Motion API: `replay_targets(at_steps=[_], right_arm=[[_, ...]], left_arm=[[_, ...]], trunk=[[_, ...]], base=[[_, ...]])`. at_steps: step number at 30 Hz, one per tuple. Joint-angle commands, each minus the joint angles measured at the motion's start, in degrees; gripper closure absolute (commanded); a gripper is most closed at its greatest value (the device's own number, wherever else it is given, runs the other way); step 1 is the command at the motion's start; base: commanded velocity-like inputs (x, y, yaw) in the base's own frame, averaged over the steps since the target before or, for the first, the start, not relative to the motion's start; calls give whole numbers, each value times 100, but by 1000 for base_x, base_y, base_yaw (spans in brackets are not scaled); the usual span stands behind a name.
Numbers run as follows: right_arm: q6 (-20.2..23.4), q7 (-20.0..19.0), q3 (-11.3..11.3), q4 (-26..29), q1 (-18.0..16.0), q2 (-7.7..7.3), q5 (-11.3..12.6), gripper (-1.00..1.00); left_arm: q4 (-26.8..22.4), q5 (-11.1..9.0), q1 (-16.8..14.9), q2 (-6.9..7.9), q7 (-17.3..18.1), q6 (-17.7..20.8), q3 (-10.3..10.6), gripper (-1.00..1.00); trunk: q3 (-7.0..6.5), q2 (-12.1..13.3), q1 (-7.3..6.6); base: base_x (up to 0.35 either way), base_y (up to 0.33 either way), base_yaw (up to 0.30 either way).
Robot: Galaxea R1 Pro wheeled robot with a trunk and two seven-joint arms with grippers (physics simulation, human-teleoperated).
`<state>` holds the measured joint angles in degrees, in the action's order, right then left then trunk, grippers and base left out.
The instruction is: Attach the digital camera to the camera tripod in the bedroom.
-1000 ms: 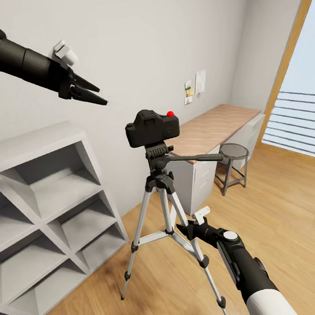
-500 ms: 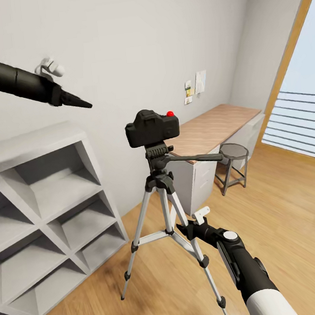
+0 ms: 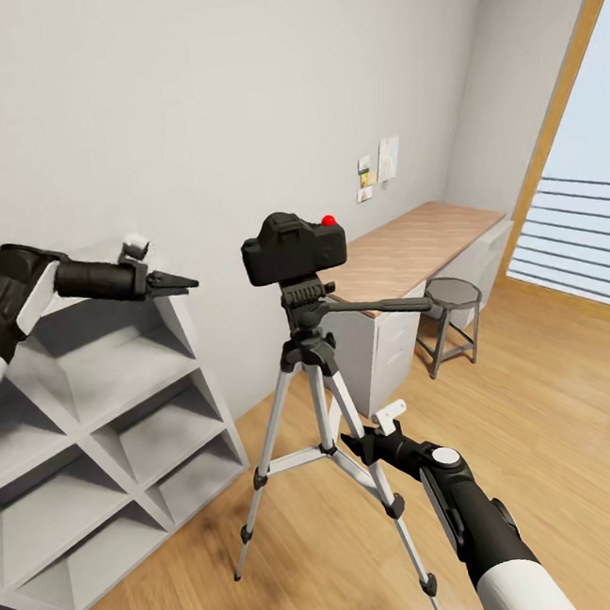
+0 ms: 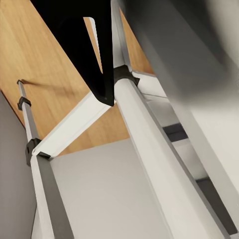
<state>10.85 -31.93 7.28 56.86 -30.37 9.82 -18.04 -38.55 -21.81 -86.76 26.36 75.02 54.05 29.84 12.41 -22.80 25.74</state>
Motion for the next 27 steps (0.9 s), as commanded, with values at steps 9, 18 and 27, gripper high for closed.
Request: replay_targets(at_steps=[9, 18, 27], right_arm=[[13, -48, 32, 10, -2, 0, -401, 100], [26, -53, 29, 9, 0, 2, -395, 100], [54, -65, 28, 9, -3, 2, -394, 100]], left_arm=[[2453, -1746, 829, -332, -270, -2076, 23, -100], [3748, -2817, 1742, -777, -776, -3149, 22, -100], [3837, -3482, 2666, -948, -1514, -3259, 17, -100]], trunk=[[12, -12, 5], [12, -12, 5], [12, -12, 5]], base=[[0, 0, 0], [0, 0, 0], [0, 0, 0]])
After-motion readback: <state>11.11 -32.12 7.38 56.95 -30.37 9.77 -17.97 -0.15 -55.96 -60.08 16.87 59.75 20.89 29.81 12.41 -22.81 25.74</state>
